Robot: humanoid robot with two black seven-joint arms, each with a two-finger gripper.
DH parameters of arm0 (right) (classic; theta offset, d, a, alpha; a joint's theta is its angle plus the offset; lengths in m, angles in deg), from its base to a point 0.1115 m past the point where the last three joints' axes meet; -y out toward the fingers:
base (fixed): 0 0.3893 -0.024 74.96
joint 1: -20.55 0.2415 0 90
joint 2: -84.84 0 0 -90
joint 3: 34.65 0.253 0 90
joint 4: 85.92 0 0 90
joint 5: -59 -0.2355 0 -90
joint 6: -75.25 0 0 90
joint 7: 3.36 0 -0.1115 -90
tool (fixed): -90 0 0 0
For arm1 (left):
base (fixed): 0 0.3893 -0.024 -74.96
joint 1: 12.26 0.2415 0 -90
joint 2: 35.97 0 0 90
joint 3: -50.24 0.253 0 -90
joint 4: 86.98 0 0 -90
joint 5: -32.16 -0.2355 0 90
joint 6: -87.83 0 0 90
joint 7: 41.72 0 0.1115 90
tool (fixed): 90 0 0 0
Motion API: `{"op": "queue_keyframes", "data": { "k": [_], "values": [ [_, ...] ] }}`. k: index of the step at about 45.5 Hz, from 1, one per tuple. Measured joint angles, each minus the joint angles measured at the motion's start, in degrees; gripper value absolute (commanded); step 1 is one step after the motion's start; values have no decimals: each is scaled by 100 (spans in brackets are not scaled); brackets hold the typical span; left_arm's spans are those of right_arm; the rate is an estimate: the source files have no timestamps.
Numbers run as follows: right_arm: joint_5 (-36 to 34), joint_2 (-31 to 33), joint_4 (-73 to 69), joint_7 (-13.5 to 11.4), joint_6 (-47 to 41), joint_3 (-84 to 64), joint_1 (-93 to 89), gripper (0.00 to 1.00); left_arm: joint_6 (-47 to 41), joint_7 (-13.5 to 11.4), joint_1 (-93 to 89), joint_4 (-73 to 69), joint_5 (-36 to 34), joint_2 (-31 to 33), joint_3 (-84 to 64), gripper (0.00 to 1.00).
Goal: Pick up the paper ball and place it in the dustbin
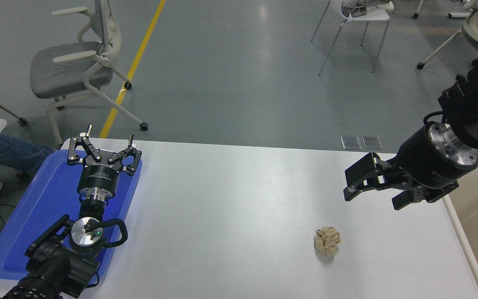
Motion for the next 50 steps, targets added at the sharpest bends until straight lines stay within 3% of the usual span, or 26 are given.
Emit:
{"op": "queue_keyframes", "data": {
  "k": [50],
  "values": [
    [-90,-233,51,73,338,101,-278,100,0,3,0,0,3,0,0,100]
  ]
}}
